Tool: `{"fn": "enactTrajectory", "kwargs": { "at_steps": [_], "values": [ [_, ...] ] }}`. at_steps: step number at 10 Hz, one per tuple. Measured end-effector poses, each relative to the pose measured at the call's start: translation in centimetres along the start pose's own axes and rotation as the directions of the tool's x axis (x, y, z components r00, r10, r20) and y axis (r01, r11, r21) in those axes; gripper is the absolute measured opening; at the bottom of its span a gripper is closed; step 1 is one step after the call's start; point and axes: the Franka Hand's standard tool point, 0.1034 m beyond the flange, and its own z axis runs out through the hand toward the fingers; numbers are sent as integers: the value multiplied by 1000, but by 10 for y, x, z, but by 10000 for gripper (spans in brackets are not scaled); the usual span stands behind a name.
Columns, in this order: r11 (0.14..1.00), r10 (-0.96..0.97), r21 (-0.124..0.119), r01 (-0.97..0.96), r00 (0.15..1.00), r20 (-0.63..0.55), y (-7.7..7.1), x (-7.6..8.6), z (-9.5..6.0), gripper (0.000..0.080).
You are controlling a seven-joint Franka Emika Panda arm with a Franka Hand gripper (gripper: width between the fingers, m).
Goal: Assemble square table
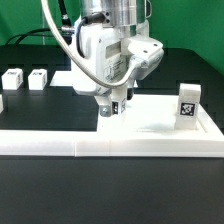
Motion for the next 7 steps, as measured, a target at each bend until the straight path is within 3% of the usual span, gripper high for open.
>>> {"fn": "enactTrajectory", "kwargs": {
  "at_steps": [2,4,7],
  "values": [
    [999,-43,5,43,999,3,-1,1,-2,649],
    [977,-211,32,210,977,40,4,8,-25,649],
    [889,-459,47,456,887,59,15,5,-49,649]
  ]
}}
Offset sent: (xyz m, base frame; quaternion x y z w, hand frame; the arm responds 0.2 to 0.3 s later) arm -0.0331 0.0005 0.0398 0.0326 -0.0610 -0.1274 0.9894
